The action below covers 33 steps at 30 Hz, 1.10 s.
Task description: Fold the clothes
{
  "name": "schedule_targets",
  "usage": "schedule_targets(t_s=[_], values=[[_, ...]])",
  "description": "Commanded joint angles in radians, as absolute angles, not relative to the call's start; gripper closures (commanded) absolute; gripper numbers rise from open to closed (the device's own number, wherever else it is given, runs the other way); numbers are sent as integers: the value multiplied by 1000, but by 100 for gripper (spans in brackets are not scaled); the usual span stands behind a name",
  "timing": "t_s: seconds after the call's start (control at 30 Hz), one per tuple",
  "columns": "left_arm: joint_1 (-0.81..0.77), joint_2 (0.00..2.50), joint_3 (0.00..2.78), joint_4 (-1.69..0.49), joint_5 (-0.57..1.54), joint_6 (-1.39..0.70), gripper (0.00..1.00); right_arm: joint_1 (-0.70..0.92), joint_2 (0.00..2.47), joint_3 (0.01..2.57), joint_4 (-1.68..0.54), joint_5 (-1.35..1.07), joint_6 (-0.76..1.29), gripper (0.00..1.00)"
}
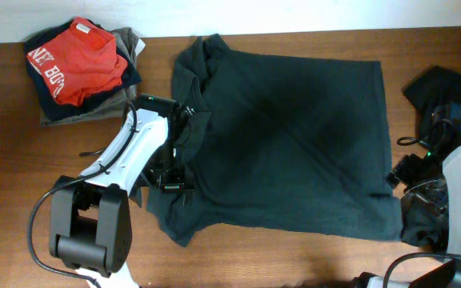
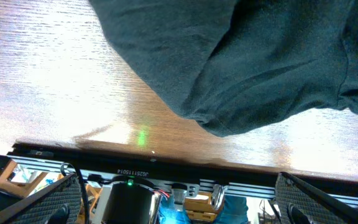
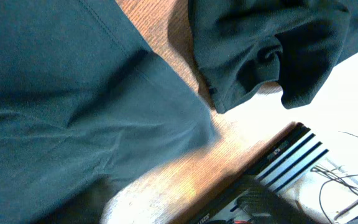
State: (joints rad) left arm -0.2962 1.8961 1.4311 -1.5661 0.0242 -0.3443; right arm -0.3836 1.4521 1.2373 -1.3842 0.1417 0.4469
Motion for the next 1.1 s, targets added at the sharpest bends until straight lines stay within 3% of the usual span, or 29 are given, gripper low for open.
schedule_targets(t_s=[0.0, 0.3, 0.4, 0.47, 0.57, 1.07], values=[[-300, 1878, 1443, -1564, -1, -351, 1, -389, 1446, 1236, -1375, 151, 458, 14], [-300, 1869, 1638, -1428, -27, -317, 2, -387, 1446, 1236, -1290, -94, 315, 13], [-300, 1871, 1647, -1276, -25, -278, 10, -387, 1446, 1236, -1285, -202, 242, 13], [-299, 1882, 1647, -1208, -23, -262, 22, -386, 1446, 1236, -1288, -242, 191, 13], [-299, 1914, 1647, -1126, -23, -231, 27, -385, 1446, 1236, -1305, -255, 161, 13], [-319, 2099, 1649, -849, -160, -26, 26, -338, 1446, 1236, -1308, -255, 161, 13]])
